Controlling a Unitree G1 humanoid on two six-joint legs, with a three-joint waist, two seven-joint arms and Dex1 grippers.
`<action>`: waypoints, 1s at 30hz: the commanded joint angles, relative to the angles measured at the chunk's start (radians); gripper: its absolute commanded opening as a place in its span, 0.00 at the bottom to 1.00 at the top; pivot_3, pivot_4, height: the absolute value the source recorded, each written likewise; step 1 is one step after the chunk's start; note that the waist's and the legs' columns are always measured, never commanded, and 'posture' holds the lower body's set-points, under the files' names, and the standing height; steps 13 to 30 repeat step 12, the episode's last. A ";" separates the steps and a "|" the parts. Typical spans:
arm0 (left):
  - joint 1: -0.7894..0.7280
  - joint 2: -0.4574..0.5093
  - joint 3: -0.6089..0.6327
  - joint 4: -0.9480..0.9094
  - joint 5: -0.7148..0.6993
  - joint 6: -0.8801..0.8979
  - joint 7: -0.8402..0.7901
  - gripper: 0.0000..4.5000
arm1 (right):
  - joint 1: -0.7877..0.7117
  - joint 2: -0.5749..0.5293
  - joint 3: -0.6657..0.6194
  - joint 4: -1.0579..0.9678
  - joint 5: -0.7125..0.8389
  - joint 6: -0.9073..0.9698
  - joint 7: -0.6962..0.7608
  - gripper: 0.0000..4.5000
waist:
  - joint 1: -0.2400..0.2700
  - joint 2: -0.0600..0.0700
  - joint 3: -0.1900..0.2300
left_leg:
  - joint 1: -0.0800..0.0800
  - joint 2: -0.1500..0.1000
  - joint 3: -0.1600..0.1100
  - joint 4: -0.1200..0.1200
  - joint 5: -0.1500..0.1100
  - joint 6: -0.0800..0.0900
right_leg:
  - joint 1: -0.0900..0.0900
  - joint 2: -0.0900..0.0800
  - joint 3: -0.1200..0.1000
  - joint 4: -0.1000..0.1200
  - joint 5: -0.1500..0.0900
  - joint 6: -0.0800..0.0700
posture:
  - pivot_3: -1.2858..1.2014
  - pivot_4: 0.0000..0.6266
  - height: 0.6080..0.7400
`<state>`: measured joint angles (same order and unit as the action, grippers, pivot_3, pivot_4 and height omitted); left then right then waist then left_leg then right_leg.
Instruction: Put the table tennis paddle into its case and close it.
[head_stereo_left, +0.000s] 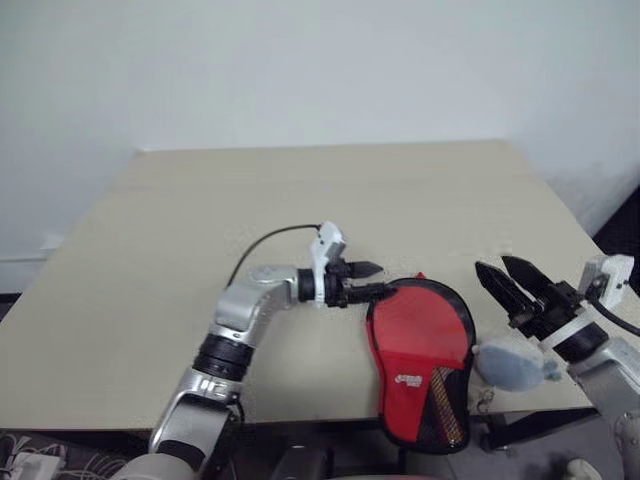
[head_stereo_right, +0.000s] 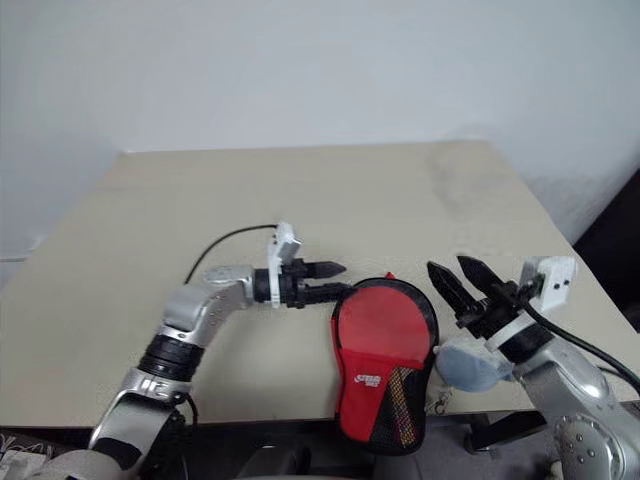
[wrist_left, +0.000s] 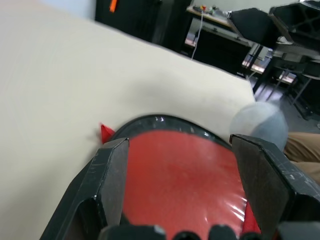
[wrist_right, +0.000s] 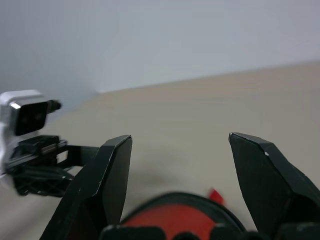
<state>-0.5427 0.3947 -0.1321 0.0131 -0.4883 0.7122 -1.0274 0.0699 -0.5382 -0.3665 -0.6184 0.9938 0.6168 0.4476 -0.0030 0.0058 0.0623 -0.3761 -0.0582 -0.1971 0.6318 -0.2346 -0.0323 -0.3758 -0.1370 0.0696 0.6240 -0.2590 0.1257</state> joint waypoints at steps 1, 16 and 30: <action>0.074 0.136 0.089 -0.152 -0.076 0.069 -0.054 0.76 | -0.081 -0.050 0.012 0.030 0.101 0.024 0.120 0.74 | -0.004 -0.001 0.001 | 0.000 0.000 0.000 0.000 0.000 0.000 | 0.001 0.000 0.000 0.000 0.000 0.000 | 0.52 0.00 1.00; 0.598 0.462 0.234 -0.329 -0.028 -0.062 -0.087 0.76 | -0.256 -0.102 0.165 0.253 -0.015 0.015 0.356 0.74 | -0.008 -0.003 0.005 | 0.000 0.001 0.000 -0.002 0.000 -0.001 | -0.001 0.000 0.000 0.000 0.001 -0.006 | 0.52 0.00 1.00; 0.598 0.462 0.234 -0.329 -0.028 -0.062 -0.087 0.76 | -0.256 -0.102 0.165 0.253 -0.015 0.015 0.356 0.74 | -0.008 -0.003 0.005 | 0.000 0.001 0.000 -0.002 0.000 -0.001 | -0.001 0.000 0.000 0.000 0.001 -0.006 | 0.52 0.00 1.00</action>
